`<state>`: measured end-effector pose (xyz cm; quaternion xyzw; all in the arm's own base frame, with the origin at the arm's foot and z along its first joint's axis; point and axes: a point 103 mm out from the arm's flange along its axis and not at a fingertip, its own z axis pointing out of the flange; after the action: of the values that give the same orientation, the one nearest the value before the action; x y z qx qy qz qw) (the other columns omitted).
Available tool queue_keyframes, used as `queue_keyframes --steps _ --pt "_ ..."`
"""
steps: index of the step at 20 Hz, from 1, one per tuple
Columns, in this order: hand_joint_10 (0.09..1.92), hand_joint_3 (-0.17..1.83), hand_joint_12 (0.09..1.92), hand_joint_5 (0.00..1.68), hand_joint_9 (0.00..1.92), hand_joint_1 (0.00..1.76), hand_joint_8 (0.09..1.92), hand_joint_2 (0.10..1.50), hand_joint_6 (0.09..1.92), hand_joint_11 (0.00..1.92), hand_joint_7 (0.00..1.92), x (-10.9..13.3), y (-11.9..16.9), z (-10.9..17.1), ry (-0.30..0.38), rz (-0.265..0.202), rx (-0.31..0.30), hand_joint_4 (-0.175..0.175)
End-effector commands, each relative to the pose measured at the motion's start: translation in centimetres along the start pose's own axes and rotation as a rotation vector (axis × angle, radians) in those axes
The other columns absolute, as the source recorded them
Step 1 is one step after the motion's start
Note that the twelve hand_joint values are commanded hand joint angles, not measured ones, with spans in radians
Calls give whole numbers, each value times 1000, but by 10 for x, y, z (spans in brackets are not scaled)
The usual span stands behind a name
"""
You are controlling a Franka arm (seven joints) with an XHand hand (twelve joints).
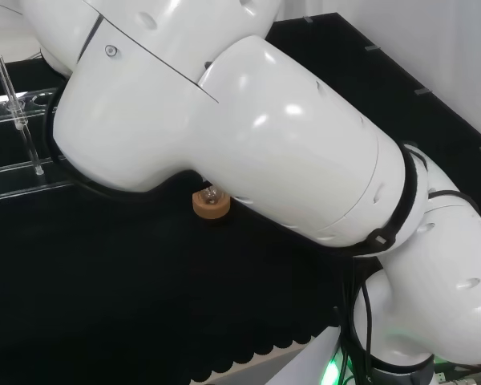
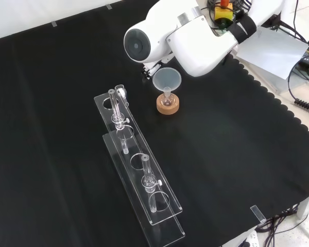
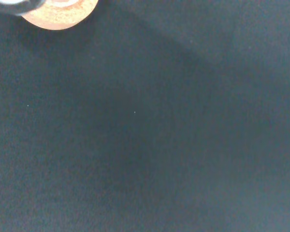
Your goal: Place the funnel on the round-bottom flask.
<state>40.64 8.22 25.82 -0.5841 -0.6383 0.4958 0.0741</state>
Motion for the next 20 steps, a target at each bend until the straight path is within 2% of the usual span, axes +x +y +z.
queue_keyframes --steps 1,3,5,9,13,20 --pt "662 453 1415 100 490 667 636 567 87 114 39 -12 -13 0 16 15 -33 -58" --pt "667 437 1420 99 483 665 637 573 87 110 37 -17 -16 2 27 22 -50 -58" --pt "669 431 1421 102 480 664 639 577 87 109 41 -24 -19 4 42 32 -95 -58" --pt "671 436 1407 161 532 642 660 617 87 154 133 -42 -21 9 130 37 -188 -57" --pt "639 454 1385 233 615 635 659 657 87 223 244 -64 -14 16 208 33 -239 -54" --pt "604 470 1369 309 692 646 660 665 87 276 358 -95 3 21 299 33 -334 -55"
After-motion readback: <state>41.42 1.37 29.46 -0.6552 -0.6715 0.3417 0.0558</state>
